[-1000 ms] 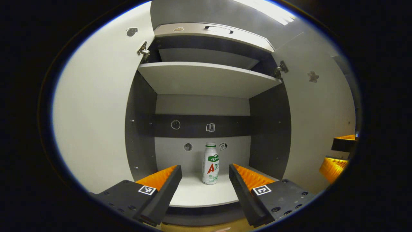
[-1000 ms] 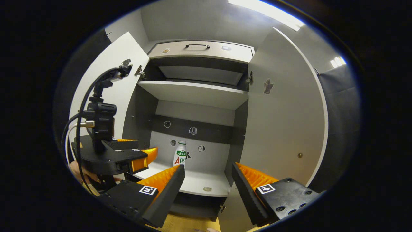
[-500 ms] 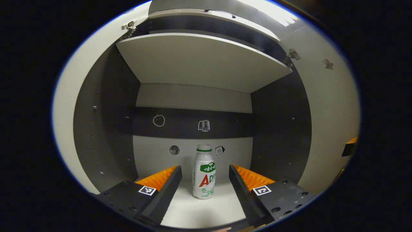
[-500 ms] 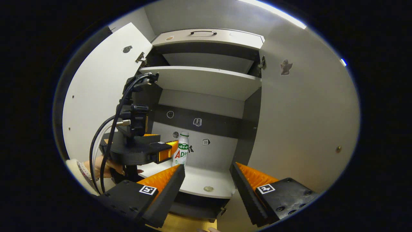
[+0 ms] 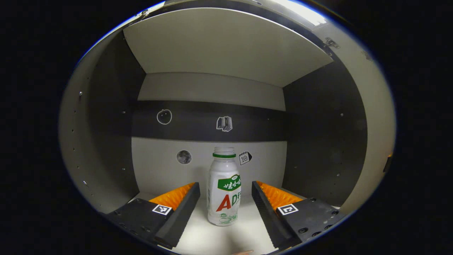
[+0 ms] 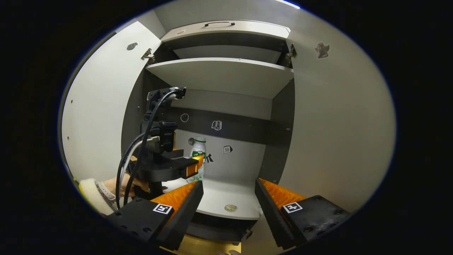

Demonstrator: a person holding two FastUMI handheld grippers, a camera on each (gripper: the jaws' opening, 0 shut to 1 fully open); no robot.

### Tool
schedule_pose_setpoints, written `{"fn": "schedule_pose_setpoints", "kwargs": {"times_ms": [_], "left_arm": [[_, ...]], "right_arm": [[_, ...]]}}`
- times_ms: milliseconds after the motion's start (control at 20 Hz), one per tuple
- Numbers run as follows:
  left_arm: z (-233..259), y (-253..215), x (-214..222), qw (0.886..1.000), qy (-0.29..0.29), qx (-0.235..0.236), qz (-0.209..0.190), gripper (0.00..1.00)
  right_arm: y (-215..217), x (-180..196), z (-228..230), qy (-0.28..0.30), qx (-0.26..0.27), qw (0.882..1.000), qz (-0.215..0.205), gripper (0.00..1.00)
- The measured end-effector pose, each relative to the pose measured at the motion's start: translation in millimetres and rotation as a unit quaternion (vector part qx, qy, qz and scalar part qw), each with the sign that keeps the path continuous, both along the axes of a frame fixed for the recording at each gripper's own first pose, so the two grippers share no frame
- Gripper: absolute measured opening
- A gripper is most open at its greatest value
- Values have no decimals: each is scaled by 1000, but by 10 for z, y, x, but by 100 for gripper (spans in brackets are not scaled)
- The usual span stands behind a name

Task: Grasp the bottle in the cabinet with the left hand and place it on the coaster, then close the right door with the right hand and the left door with the left hand.

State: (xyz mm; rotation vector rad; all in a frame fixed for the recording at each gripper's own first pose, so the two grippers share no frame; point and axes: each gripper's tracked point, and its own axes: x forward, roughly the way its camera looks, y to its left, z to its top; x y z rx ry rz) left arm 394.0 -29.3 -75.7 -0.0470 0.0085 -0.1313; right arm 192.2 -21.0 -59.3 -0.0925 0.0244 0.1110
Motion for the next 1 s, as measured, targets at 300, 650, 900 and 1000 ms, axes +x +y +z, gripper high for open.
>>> {"fn": "schedule_pose_setpoints", "kwargs": {"times_ms": [300, 650, 900, 1000], "left_arm": [[-174, -32, 278, 1000, 11, 2, -6, 93], [-164, -89, 442, 1000, -9, 24, -9, 93], [-113, -115, 408, 1000, -7, 8, -24, 77], [-3, -138, 306, 1000, -13, 10, -24, 77]], "right_arm": [[2, 249, -183, 16, 7, 1000, -1, 97], [21, 405, -328, 27, -1, 1000, 0, 97], [-20, 398, -329, 29, 1, 1000, -7, 97], [-31, 332, -275, 23, 5, 1000, -7, 97]]}}
